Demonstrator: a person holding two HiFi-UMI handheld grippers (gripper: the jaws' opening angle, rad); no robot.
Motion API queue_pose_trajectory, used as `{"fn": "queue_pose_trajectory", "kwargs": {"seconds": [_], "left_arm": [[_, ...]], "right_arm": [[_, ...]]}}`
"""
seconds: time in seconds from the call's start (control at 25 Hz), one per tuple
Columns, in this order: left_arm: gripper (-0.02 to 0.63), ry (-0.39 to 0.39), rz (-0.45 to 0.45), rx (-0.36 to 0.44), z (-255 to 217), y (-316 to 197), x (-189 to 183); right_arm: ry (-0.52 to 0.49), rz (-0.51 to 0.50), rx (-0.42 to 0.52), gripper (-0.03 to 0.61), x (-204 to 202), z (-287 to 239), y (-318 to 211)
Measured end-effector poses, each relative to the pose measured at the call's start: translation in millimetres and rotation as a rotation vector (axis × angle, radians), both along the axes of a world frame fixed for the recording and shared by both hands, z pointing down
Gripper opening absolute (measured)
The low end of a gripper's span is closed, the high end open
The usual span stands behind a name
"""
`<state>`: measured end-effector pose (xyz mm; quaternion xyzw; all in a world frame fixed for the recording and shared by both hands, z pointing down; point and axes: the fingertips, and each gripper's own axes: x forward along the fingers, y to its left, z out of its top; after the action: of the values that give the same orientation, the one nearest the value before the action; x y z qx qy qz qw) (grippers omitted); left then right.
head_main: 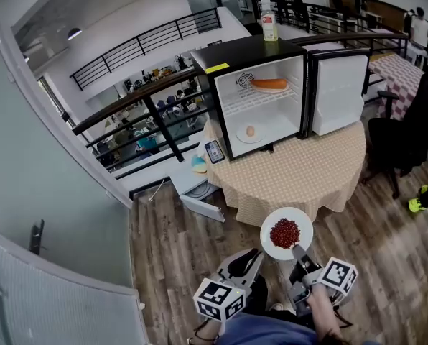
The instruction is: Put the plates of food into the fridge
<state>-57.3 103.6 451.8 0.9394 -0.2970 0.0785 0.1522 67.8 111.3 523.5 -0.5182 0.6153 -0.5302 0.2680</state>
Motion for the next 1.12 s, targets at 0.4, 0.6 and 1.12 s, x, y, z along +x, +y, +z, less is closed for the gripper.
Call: {"fn": "queue_pose_trajectory", "kwargs": {"seconds": [0.4, 0.6, 1.12], "left_arm": [[0.049, 0.006, 0.051, -0.012, 0.0, -110.8, 29.5], [0.049, -0.005, 0.069, -0.008, -4.3, -167.0, 33.8], [0.049, -0.008, 0.100, 0.002, -4.0, -292.8, 21.1]], "right_arm": [[0.014, 0.053, -0.029, 0.028, 32.6, 0.7, -95.2], [0.009, 0.064, -0.041, 0.028, 35.6, 1.0, -148.6], [0.024, 0.102, -0.093, 0.028, 33.1, 9.4, -271.2]]}}
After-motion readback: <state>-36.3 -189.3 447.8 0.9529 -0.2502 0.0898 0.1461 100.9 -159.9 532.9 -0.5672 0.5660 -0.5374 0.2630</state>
